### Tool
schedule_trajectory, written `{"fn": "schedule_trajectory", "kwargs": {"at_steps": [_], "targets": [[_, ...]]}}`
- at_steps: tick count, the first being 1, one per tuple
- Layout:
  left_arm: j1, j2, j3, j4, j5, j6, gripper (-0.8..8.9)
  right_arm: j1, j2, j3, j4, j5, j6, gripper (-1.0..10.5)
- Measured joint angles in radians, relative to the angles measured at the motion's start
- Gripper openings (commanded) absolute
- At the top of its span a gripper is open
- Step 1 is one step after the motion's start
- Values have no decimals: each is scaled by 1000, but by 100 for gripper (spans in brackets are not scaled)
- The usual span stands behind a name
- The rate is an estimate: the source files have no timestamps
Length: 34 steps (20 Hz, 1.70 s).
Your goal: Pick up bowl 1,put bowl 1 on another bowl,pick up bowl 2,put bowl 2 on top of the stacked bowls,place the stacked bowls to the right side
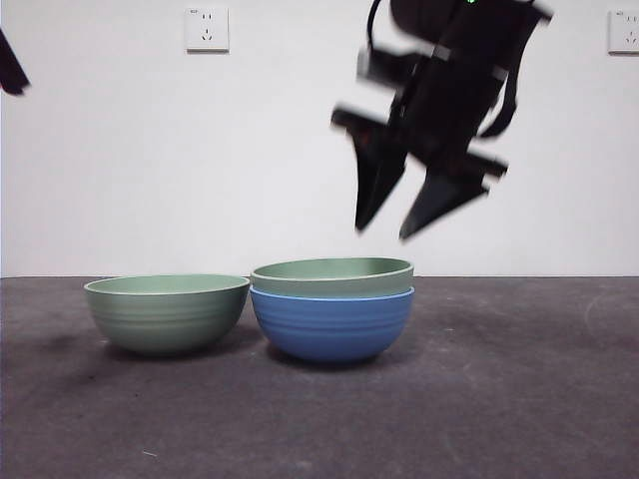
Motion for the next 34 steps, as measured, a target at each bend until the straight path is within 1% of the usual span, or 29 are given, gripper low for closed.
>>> {"fn": "schedule_trajectory", "kwargs": {"at_steps": [3, 4, 7, 12, 15, 16, 17, 19, 20, 22, 30, 34], "targets": [[-29, 97, 0, 90, -8, -3, 633, 0, -103, 0, -33, 2, 0, 254], [-43, 129, 0, 126, -26, -11, 633, 0, -135, 0, -65, 2, 0, 254], [-87, 230, 0, 253, -123, -48, 631, 0, -263, 0, -159, 3, 0, 254], [-154, 419, 0, 465, -296, -139, 624, 0, -504, 0, -285, 3, 0, 253], [-168, 537, 29, 483, -370, -164, 622, 0, -613, 0, -352, 3, 0, 253], [-169, 578, 49, 483, -387, -169, 587, 0, -646, 0, -372, 3, 0, 253], [-169, 606, 65, 483, -388, -173, 512, 0, -669, 0, -386, 3, 0, 253], [-172, 643, 85, 486, -391, -178, 321, 0, -708, 0, -417, 11, 0, 253], [-175, 646, 85, 486, -391, -180, 196, 0, -721, 0, -432, 29, 0, 253], [-182, 646, 86, 489, -391, -183, -7, 0, -732, 0, -455, 56, 0, 253], [-183, 645, 86, 483, -386, -187, -9, 0, -732, 0, -468, 55, 0, 253], [-183, 644, 130, 427, -385, -191, -8, 0, -732, 0, -487, 55, 1, 253]]}}
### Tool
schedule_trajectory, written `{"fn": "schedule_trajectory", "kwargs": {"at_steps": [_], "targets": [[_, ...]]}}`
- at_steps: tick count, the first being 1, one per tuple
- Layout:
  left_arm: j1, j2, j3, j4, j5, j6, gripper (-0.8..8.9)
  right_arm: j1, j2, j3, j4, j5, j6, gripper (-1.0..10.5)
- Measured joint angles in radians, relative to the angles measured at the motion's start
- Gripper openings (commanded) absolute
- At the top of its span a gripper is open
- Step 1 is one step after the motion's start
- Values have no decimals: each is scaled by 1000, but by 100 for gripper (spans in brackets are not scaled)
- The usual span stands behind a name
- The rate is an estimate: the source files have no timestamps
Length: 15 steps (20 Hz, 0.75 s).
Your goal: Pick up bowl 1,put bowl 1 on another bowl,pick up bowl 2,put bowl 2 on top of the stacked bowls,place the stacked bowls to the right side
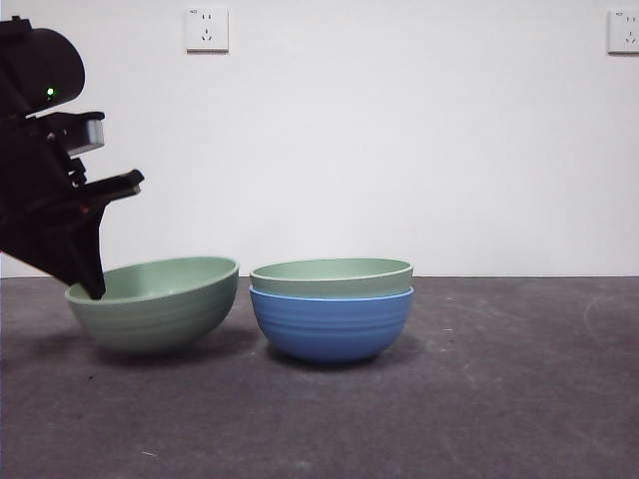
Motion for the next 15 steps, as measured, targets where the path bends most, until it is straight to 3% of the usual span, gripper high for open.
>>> {"fn": "schedule_trajectory", "kwargs": {"at_steps": [5, 9, 15], "targets": [[-13, -30, 148, -156, -3, 1, -8, 0, 0, 0, -21, 0, 0, 253], [-100, -67, 316, -259, -3, 1, -8, 0, 0, 0, -23, 0, 0, 253], [-292, -32, 380, -212, -8, 0, -8, 0, 0, 0, -24, 0, 0, 253]]}}
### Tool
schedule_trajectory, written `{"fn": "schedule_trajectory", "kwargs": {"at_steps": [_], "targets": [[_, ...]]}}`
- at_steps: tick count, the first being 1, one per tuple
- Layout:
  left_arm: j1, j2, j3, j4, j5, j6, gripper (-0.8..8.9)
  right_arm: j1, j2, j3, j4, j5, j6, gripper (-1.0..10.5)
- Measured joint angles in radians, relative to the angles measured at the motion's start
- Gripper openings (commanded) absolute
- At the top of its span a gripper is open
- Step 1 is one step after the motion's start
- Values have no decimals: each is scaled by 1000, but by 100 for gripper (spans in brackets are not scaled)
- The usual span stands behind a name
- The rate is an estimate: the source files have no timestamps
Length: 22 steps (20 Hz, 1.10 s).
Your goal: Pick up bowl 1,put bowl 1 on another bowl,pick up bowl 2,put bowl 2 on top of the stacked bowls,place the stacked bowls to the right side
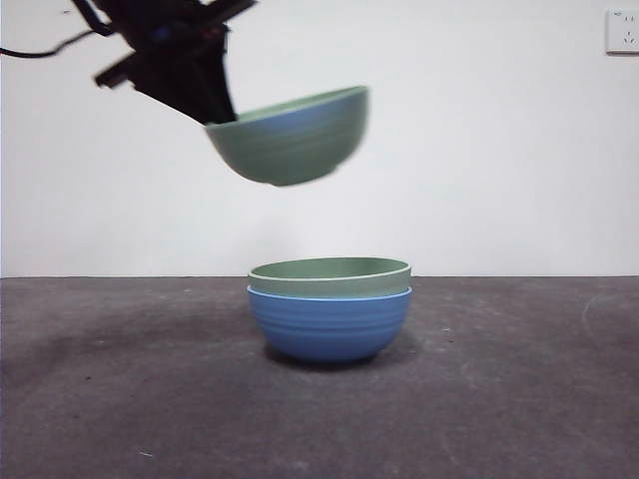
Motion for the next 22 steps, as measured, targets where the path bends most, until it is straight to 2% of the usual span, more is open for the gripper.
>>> {"fn": "schedule_trajectory", "kwargs": {"at_steps": [7, 13, 14, 17, 18, 22], "targets": [[-52, 200, 0, 85, -31, -38, -8, 0, 0, 0, -37, 0, 0, 253], [-53, 259, 0, 75, -32, -56, 7, 0, 0, 0, -42, 0, 0, 253], [-54, 259, 0, 76, -27, -56, 36, 0, 0, 0, -42, 0, 0, 254], [-54, 259, 0, 66, 16, -61, 332, 0, 0, 0, -42, 0, 0, 255], [-55, 259, 0, 63, 21, -63, 375, 0, 1, 0, -42, 0, 0, 259], [-60, 236, 0, 4, 27, -63, 377, 0, 11, 0, -46, 0, 0, 270]]}}
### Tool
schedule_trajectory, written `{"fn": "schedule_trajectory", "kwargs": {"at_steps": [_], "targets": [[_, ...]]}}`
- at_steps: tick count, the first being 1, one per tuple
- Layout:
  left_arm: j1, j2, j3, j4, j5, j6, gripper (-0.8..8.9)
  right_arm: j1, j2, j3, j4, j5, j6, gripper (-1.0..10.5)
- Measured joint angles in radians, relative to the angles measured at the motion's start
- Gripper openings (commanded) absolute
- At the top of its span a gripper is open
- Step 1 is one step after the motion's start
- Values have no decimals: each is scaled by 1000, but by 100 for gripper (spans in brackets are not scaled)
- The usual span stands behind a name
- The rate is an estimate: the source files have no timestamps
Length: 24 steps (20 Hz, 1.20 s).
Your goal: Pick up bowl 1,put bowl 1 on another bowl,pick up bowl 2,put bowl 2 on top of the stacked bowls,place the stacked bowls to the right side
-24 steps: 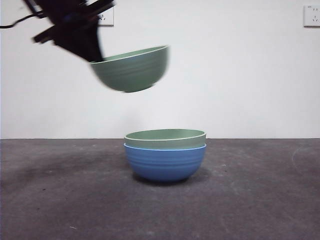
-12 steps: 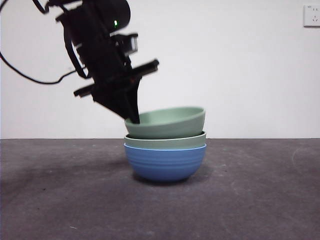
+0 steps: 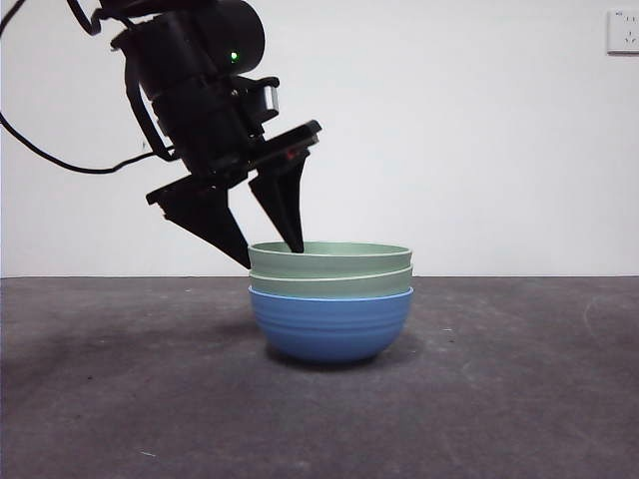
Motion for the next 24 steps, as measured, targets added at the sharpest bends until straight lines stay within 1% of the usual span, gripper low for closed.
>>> {"fn": "schedule_trajectory", "kwargs": {"at_steps": [1, 2, 3, 6, 9, 16, 17, 20, 22, 24], "targets": [[0, -17, 0, -13, 0, 0, 377, 0, 4, 0, 0, 0, 0, 335], [0, -40, 0, -26, 0, 0, 377, 0, 11, 0, 0, 0, 0, 424], [0, -69, 0, -37, 0, 0, 377, 0, 22, 0, 1, 0, 0, 473], [0, -185, 0, -92, 0, 5, 377, 0, 86, 0, 43, 0, 0, 476], [0, -326, 13, -175, -1, 15, 377, 0, 191, 0, 126, -2, 0, 476], [0, -646, 16, -348, 0, 35, 377, -3, 541, 0, 354, -4, 22, 474], [0, -677, 16, -367, 0, 36, 377, -4, 590, 0, 390, -9, 30, 473], [0, -739, 16, -431, 2, 36, 377, -17, 714, 0, 498, -60, 69, 472], [0, -756, 16, -459, 2, 36, 377, -27, 770, 0, 517, -80, 101, 469], [0, -760, 16, -467, 1, 36, 377, -34, 818, 0, 518, -84, 122, 467]]}}
